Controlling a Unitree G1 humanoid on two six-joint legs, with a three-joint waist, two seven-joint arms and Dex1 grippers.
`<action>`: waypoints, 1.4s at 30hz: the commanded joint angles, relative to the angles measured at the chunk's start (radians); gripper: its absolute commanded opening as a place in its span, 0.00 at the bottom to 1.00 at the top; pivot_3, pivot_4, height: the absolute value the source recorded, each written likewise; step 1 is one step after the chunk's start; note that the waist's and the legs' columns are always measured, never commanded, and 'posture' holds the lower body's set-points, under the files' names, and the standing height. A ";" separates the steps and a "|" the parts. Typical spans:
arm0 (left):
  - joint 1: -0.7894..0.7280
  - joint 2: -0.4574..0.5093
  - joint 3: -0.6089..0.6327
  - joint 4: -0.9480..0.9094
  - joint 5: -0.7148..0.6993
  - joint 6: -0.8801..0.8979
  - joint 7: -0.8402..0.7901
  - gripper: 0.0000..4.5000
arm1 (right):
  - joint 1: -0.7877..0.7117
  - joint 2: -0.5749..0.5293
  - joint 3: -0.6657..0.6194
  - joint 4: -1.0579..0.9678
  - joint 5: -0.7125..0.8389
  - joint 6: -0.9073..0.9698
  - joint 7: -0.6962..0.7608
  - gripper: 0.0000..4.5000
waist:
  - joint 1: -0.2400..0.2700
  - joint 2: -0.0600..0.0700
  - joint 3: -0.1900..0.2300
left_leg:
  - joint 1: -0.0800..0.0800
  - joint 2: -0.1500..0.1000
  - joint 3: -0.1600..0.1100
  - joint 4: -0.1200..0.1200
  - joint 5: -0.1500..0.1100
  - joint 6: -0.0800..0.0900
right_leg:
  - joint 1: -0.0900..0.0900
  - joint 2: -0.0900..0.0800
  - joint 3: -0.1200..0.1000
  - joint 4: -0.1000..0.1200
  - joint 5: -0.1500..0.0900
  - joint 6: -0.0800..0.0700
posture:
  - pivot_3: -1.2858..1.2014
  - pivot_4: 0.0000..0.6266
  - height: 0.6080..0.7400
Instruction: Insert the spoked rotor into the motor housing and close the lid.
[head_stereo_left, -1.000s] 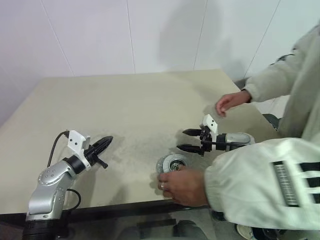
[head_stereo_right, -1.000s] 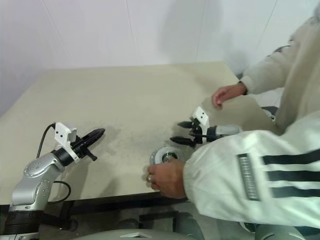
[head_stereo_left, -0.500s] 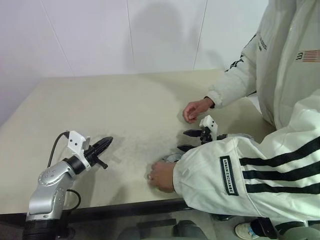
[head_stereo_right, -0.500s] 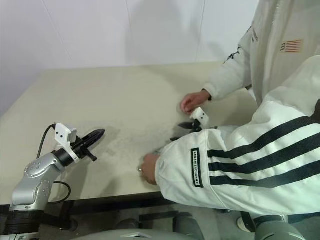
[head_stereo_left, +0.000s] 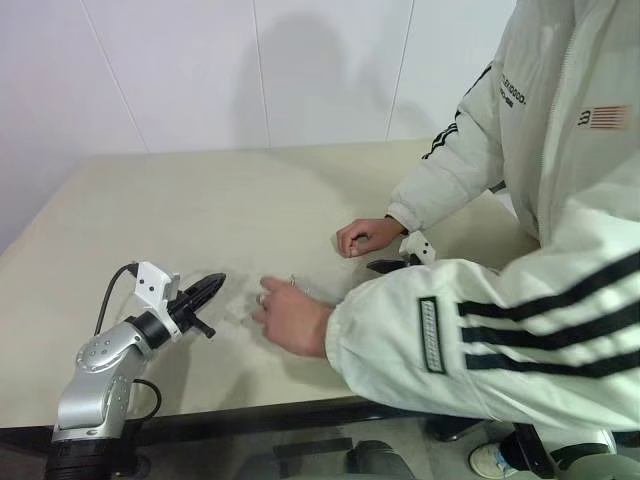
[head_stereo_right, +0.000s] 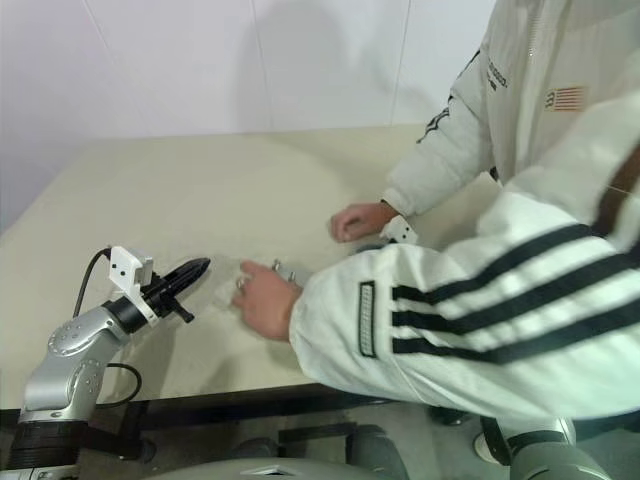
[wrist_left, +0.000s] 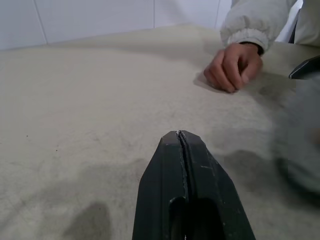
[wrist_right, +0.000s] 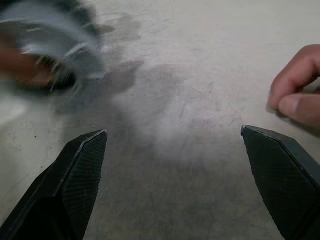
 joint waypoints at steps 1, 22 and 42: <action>-0.011 0.003 0.011 -0.020 -0.007 -0.013 -0.002 0.01 | -0.008 -0.015 -0.034 -0.019 0.008 -0.014 0.012 1.00 | 0.000 0.000 0.000 | 0.000 0.000 0.000 0.000 0.000 0.000 | 0.000 0.000 0.000 0.000 0.000 0.000 | 0.52 0.00 1.00; -0.026 0.010 0.001 -0.035 -0.006 0.016 -0.001 0.01 | -0.013 -0.016 -0.027 -0.017 0.004 -0.016 0.036 1.00 | 0.000 0.000 0.000 | 0.000 0.000 0.000 0.001 0.000 0.000 | 0.000 0.000 0.000 0.002 0.000 0.000 | 0.52 0.00 1.00; 0.001 0.004 -0.005 -0.057 -0.001 0.010 0.005 0.01 | 0.003 -0.022 -0.026 -0.031 0.005 -0.012 0.041 1.00 | 0.000 0.000 0.000 | 0.000 0.000 0.000 0.001 0.000 0.000 | 0.000 0.000 0.001 0.002 0.000 0.000 | 0.52 0.00 1.00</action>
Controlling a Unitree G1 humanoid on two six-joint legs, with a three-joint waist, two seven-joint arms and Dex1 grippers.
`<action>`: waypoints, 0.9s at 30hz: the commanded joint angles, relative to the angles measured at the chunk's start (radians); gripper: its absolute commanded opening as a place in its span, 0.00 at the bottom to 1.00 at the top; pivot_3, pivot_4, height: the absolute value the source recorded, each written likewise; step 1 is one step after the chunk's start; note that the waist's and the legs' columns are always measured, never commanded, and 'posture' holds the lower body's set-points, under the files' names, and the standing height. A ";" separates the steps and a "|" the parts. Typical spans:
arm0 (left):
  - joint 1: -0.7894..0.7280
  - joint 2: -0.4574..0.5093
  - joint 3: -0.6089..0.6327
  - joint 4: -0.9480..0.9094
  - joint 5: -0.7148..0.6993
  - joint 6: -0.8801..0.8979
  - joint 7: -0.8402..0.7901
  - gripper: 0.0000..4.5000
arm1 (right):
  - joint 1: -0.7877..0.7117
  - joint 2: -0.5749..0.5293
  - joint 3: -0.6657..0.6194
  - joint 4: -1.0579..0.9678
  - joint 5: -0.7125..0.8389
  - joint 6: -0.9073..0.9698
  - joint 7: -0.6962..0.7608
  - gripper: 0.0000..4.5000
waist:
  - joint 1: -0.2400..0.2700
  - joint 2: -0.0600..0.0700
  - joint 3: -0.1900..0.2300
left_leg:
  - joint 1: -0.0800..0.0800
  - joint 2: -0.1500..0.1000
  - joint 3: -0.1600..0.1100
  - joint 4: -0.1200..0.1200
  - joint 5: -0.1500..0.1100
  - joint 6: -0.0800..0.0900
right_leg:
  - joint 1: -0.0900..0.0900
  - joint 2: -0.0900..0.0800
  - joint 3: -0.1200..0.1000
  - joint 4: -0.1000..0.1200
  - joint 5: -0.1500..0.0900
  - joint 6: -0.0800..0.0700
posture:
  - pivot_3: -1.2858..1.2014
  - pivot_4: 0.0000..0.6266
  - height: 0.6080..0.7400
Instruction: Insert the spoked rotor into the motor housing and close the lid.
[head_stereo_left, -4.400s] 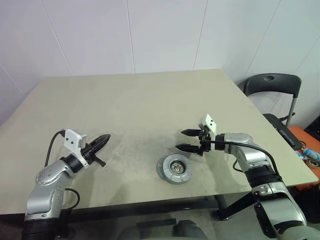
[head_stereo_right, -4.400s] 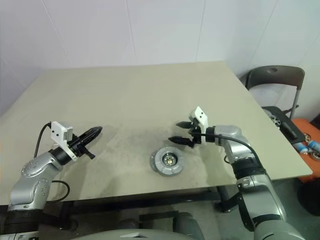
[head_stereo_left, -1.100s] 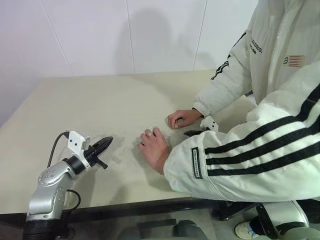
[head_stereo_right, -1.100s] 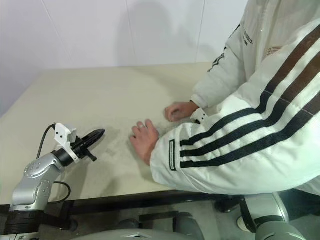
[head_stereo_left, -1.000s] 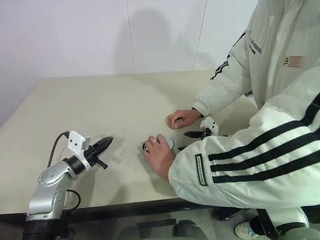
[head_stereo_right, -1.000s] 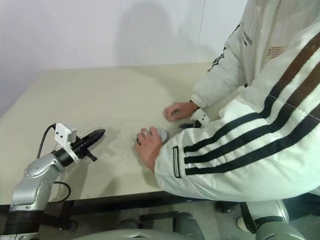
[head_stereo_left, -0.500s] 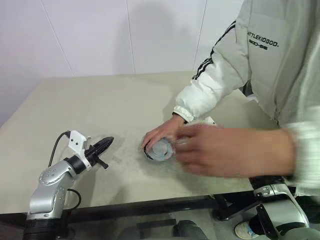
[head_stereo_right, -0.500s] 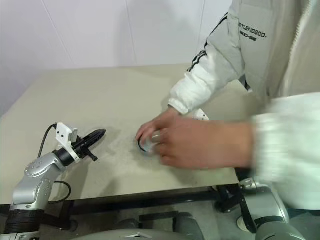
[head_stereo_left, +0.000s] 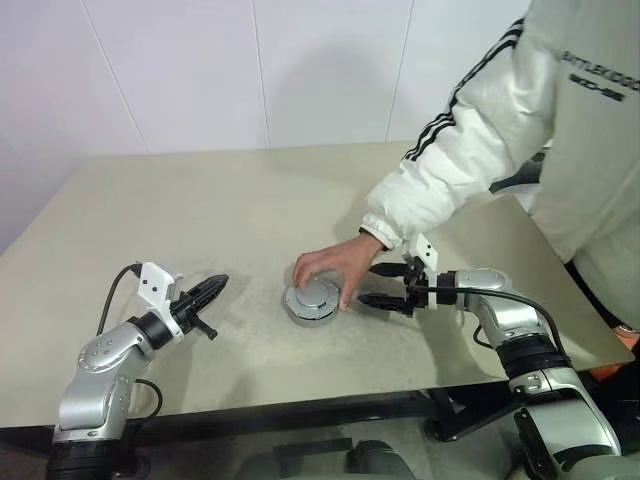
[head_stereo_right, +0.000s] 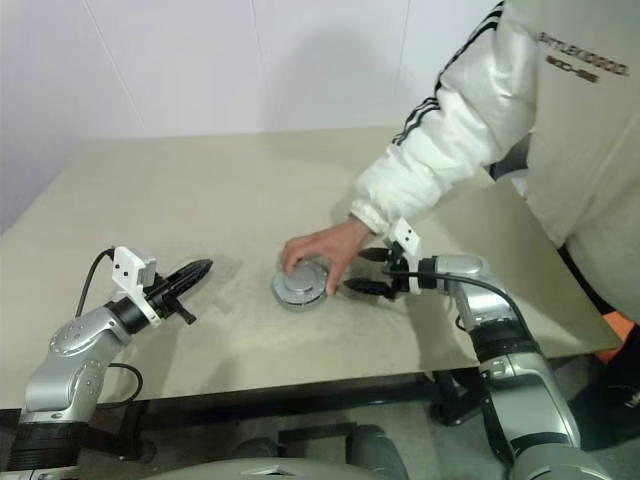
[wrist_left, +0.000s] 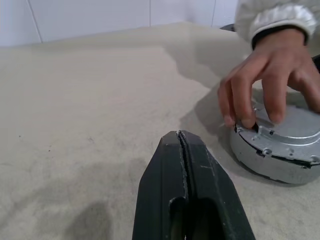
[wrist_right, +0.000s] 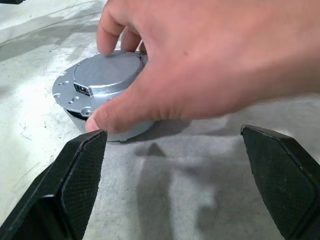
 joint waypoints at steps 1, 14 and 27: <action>-0.005 0.005 0.003 -0.035 -0.003 -0.011 0.000 0.01 | -0.008 -0.008 -0.025 -0.031 0.005 -0.011 0.006 1.00 | 0.000 0.000 0.000 | 0.000 0.000 0.000 0.000 0.000 0.000 | 0.000 0.000 0.000 0.000 0.000 0.000 | 0.52 0.00 1.00; -0.014 0.006 0.005 -0.015 -0.002 -0.015 -0.009 0.01 | 0.001 0.000 -0.028 -0.097 0.023 0.043 0.005 1.00 | 0.000 0.000 0.000 | 0.000 0.000 0.000 0.000 0.000 0.000 | 0.000 0.000 0.000 0.000 0.000 0.000 | 0.52 0.00 1.00; 0.001 -0.005 -0.003 -0.019 0.008 -0.021 -0.004 0.01 | -0.080 0.154 0.083 -0.227 -0.027 0.164 -0.117 1.00 | -0.002 0.000 0.000 | 0.001 0.000 0.000 0.001 0.000 0.000 | 0.000 0.000 0.000 0.002 0.000 0.000 | 0.52 0.00 1.00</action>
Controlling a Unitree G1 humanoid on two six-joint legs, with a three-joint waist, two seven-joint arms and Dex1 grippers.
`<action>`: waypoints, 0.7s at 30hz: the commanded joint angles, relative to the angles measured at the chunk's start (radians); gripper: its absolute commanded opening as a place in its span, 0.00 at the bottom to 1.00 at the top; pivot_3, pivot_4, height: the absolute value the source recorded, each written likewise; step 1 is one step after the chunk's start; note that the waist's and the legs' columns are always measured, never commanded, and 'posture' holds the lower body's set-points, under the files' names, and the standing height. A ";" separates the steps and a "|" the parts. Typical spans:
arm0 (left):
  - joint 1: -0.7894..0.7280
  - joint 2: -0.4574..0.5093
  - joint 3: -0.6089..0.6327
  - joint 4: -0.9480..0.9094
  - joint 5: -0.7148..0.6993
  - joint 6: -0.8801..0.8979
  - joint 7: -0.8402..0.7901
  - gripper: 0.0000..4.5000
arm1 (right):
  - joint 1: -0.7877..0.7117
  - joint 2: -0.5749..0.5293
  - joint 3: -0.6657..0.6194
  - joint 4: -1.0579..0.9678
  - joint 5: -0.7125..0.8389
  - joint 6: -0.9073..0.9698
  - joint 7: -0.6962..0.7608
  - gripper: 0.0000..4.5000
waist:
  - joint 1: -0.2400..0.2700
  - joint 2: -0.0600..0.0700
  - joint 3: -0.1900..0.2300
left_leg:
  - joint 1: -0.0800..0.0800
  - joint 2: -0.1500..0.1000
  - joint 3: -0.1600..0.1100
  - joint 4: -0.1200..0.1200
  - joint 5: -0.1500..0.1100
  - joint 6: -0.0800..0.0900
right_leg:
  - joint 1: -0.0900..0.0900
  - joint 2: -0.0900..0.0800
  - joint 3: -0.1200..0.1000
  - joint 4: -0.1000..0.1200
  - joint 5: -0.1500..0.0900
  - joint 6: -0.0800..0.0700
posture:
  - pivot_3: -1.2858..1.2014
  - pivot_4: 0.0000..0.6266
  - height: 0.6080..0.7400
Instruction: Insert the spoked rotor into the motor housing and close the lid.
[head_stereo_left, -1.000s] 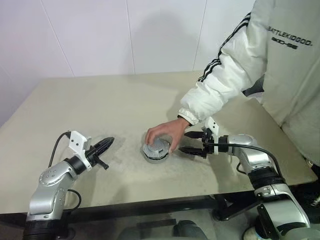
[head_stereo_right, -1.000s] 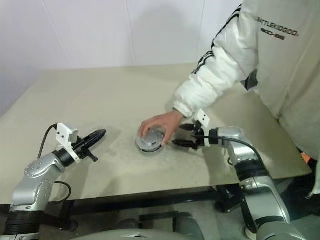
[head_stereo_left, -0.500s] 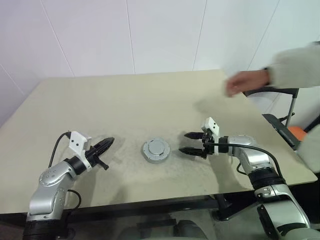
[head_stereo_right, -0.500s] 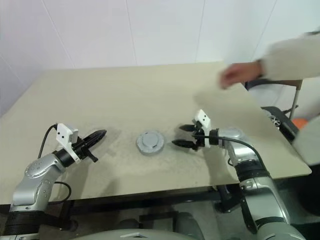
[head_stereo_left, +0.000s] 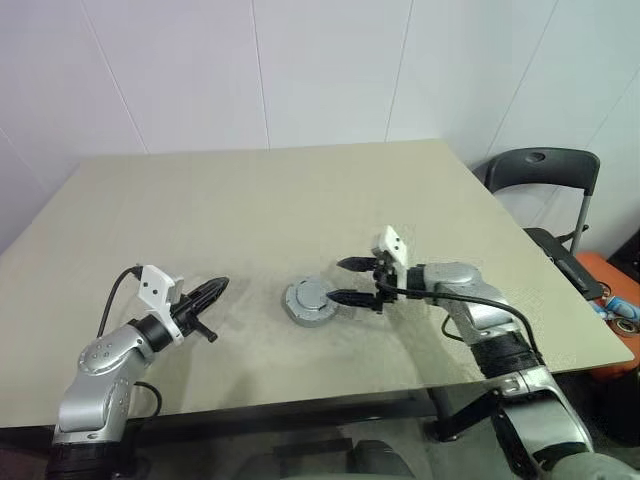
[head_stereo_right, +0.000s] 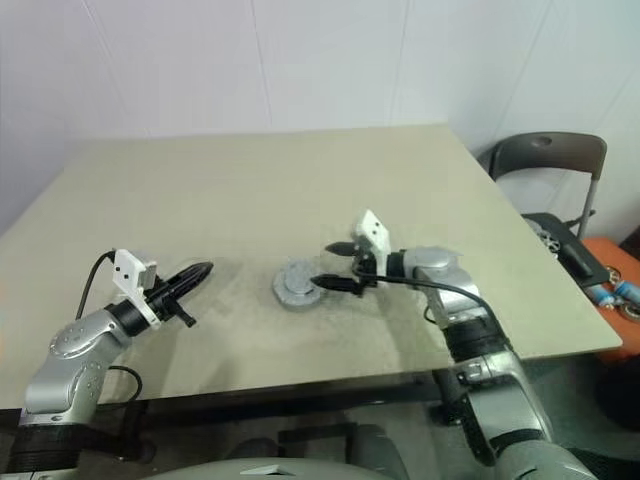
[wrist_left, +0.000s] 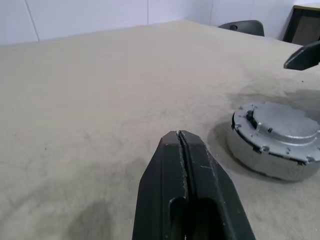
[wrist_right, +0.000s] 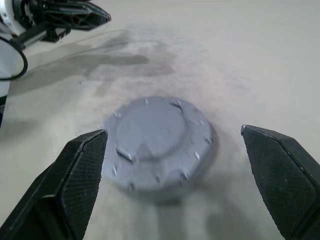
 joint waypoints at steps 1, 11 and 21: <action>-0.005 -0.004 -0.003 -0.024 0.002 -0.017 0.005 0.01 | -0.047 0.029 0.040 -0.047 -0.031 0.009 -0.031 1.00 | 0.000 0.000 0.000 | 0.000 0.000 0.000 0.000 0.000 0.000 | 0.000 0.000 0.000 0.000 0.000 0.000 | 0.52 0.00 1.00; 0.018 -0.016 -0.012 -0.054 0.005 -0.015 0.017 0.01 | -0.031 0.034 0.087 -0.057 -0.078 0.007 -0.062 1.00 | 0.001 -0.001 0.000 | 0.000 -0.001 0.000 0.000 0.000 0.000 | 0.000 -0.001 0.000 0.000 0.000 0.000 | 0.52 0.00 1.00; 0.017 -0.017 -0.025 -0.070 0.005 -0.004 0.028 0.01 | -0.021 0.053 0.110 -0.058 -0.100 0.025 -0.080 1.00 | 0.000 -0.001 -0.001 | 0.000 0.000 0.000 0.000 0.000 0.000 | 0.000 0.000 0.000 0.000 0.000 0.000 | 0.52 0.00 1.00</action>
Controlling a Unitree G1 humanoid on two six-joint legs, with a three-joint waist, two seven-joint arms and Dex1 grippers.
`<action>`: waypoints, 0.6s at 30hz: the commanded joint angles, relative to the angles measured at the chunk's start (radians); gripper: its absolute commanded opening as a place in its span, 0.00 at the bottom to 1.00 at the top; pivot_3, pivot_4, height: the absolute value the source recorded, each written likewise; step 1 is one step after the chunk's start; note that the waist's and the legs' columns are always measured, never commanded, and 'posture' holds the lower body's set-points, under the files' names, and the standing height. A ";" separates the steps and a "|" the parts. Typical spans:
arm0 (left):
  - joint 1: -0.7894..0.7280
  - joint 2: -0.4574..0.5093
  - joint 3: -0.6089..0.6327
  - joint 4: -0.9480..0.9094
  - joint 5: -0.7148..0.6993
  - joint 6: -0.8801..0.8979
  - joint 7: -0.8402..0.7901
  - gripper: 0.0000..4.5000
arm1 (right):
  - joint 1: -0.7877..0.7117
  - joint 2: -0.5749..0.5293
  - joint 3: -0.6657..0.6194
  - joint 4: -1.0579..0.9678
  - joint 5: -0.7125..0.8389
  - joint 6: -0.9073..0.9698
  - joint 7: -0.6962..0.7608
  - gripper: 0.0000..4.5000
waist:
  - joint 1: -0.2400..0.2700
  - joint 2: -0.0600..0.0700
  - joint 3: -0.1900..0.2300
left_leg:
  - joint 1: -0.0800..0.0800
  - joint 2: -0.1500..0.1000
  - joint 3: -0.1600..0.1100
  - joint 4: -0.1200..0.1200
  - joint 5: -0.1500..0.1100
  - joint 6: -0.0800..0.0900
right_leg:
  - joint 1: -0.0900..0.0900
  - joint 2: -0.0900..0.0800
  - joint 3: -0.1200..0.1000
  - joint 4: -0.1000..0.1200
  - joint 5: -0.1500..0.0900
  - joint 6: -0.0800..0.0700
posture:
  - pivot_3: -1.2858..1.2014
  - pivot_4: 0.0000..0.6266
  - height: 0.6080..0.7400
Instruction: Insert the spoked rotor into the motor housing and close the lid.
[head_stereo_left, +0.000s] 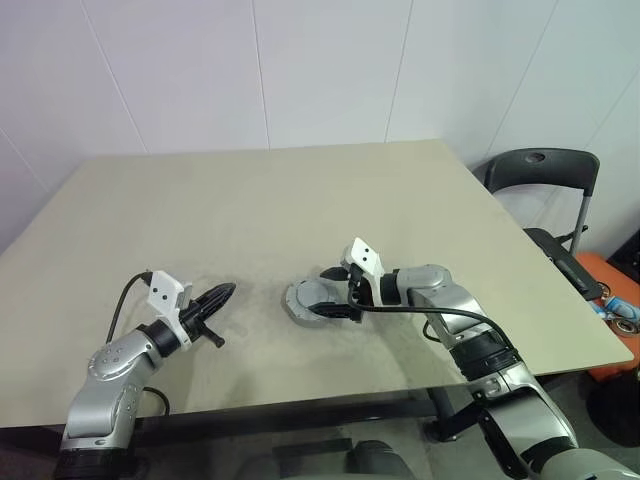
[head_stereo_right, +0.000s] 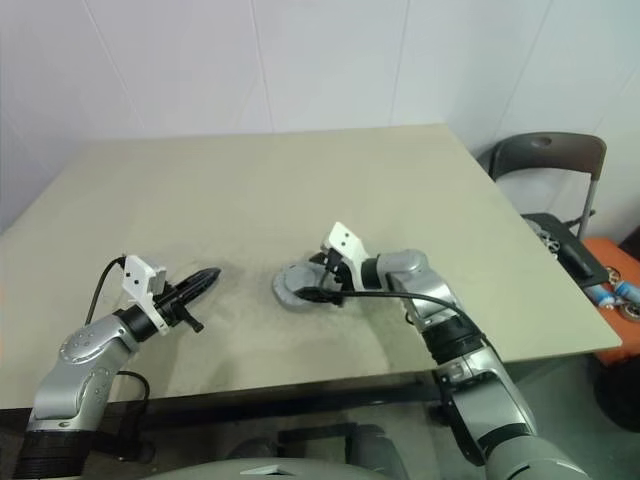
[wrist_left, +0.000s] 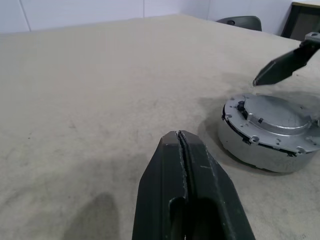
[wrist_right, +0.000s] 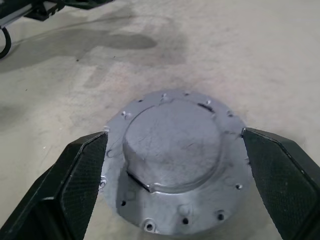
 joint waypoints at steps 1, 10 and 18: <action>-0.011 0.007 0.006 -0.042 -0.008 -0.004 0.001 0.01 | -0.018 0.020 0.009 -0.035 -0.011 -0.002 -0.022 1.00 | 0.000 0.000 0.000 | 0.000 0.000 0.000 0.000 0.000 0.000 | 0.000 0.000 0.000 0.000 0.000 0.000 | 0.52 0.00 1.00; -0.016 0.011 0.009 -0.044 -0.010 0.001 0.003 0.01 | -0.030 0.050 0.020 0.014 -0.040 0.000 -0.053 1.00 | 0.000 0.000 0.000 | 0.000 0.000 0.000 0.000 0.000 0.000 | 0.000 0.000 0.000 0.000 0.000 0.000 | 0.52 0.00 1.00; -0.015 0.015 0.011 -0.046 -0.010 0.003 0.001 0.00 | -0.038 0.071 0.003 0.032 -0.031 0.015 -0.061 0.67 | -0.001 -0.001 0.000 | 0.000 0.000 0.000 0.000 0.000 0.000 | 0.000 0.000 0.000 0.000 0.000 0.000 | 0.52 0.00 1.00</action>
